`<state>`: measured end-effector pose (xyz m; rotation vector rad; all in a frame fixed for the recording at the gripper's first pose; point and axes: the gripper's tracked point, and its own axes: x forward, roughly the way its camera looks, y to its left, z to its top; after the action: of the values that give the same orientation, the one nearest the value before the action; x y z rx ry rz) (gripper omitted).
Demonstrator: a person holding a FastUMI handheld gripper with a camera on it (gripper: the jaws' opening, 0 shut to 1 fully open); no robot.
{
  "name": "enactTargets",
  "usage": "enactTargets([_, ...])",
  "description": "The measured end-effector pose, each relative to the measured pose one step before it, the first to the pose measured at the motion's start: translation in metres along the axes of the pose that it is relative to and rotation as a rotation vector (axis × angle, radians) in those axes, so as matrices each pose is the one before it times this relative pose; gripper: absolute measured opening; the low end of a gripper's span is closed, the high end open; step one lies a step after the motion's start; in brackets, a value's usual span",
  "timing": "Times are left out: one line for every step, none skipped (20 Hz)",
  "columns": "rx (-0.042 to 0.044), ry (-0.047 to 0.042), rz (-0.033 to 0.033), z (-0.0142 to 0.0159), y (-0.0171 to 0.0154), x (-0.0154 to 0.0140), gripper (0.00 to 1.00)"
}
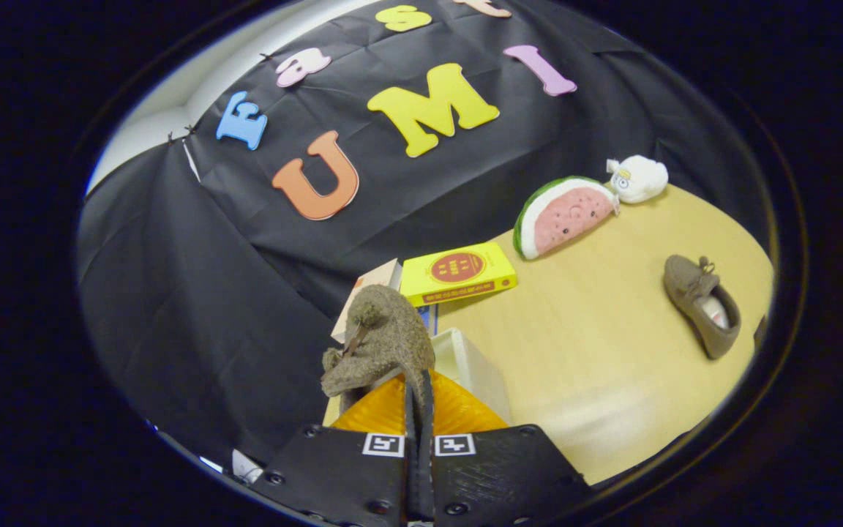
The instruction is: Open the storage box then place both shoes into the box .Put the left shoe in first, then the right shoe, with the right side of both shoes facing outward in a uniform manner.
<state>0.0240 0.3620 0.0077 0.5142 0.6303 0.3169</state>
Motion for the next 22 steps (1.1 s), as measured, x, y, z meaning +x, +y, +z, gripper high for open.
enactTargets([0.02273,0.00356,-0.00073,-0.00870,0.00679,0.00805,0.01])
enactTargets([0.01093,0.00489,-0.00662,-0.00844,0.00581,0.00738,0.01])
enactTargets([-0.00020,0.00512,-0.00619,-0.00836,0.00540,0.00772,0.01])
enactTargets([-0.00412,0.00339,-0.00265,-0.00815,0.00507,0.00560,0.01])
enactTargets([-0.01137,0.00372,-0.00169,-0.00825,0.00510,0.00586,0.01])
enactTargets([-0.01501,0.00334,0.00553,-0.00945,0.00606,0.00409,0.01])
enactTargets([-0.00932,0.00118,0.00413,-0.00742,0.00503,0.00362,0.01])
enactTargets([0.00065,0.00152,0.00031,-0.00889,0.00252,0.00269,0.01])
enactTargets([0.00695,0.00392,-0.01037,-0.00750,-0.00040,0.00334,0.01])
enactTargets([0.01356,0.00149,-0.01625,-0.00580,-0.00233,0.00296,0.01])
enactTargets([0.01377,0.00183,-0.02090,-0.00461,-0.00377,0.00238,0.01])
enactTargets([0.00945,0.00460,-0.01749,-0.00578,-0.00259,0.00318,0.01])
enactTargets([0.00181,0.01720,-0.01463,-0.00703,-0.00204,0.00240,0.01])
enactTargets([0.00049,0.02118,0.00815,-0.00897,0.00291,0.00393,0.01])
enactTargets([0.00746,0.01053,0.02656,-0.00262,0.00605,0.00072,0.06])
enactTargets([0.00305,-0.00323,0.01107,0.00056,0.00088,-0.00233,0.17])
enactTargets([-0.00827,-0.00386,0.02609,0.00100,0.00595,-0.00118,0.28])
enactTargets([-0.02053,-0.00609,0.00887,0.00230,0.00410,-0.00113,0.39])
enactTargets([-0.03352,-0.00723,-0.00907,0.00214,0.00034,-0.00324,0.50])
enactTargets([-0.03441,-0.00750,0.00220,0.00229,0.00313,-0.00379,0.61])
enactTargets([-0.03540,-0.01018,0.00902,0.00314,0.00464,-0.00341,0.67])
enactTargets([-0.04459,-0.01234,0.00494,0.00214,0.00210,-0.00425,0.73])
